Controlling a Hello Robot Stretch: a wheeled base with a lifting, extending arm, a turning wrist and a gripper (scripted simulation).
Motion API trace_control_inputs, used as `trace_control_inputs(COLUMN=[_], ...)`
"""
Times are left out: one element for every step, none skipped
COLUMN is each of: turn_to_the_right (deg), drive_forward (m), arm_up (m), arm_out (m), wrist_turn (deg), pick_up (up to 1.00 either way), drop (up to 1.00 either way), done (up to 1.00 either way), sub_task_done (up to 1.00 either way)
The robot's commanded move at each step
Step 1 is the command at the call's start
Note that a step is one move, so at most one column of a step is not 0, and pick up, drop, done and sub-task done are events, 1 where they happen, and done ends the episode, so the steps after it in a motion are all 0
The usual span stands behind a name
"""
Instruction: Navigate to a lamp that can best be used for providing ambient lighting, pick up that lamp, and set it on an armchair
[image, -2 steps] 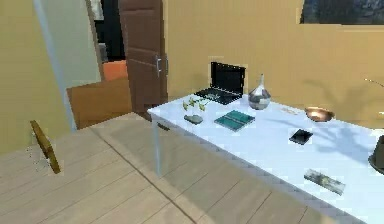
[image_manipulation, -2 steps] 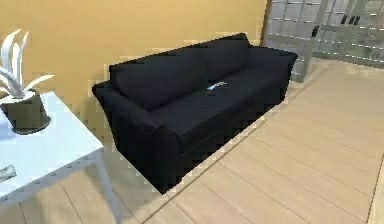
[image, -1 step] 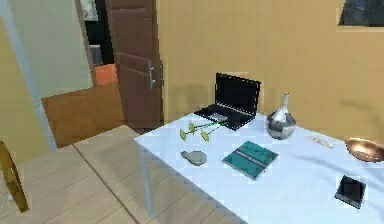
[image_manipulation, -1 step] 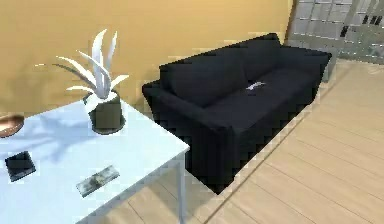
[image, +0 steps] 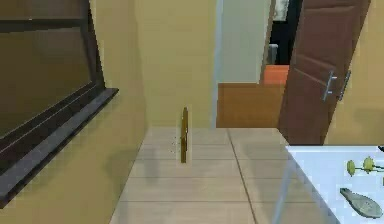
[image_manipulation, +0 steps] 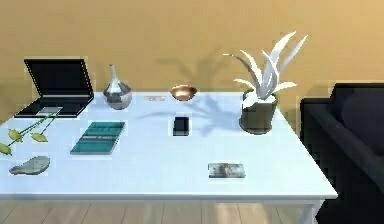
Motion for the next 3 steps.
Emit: trace_control_inputs(turn_to_the_right=[-39.0, 45.0, 45.0], drive_forward=[0.0, 0.0, 0.0], arm_up=[0.0, 0.0, 0.0], arm_out=[0.0, 0.0, 0.0], wrist_turn=[0.0, 0.0, 0.0], pick_up=[0.0, 0.0, 0.0], drop=[0.0, 0.0, 0.0], done=[0.0, 0.0, 0.0], sub_task_done=[0.0, 0.0, 0.0])
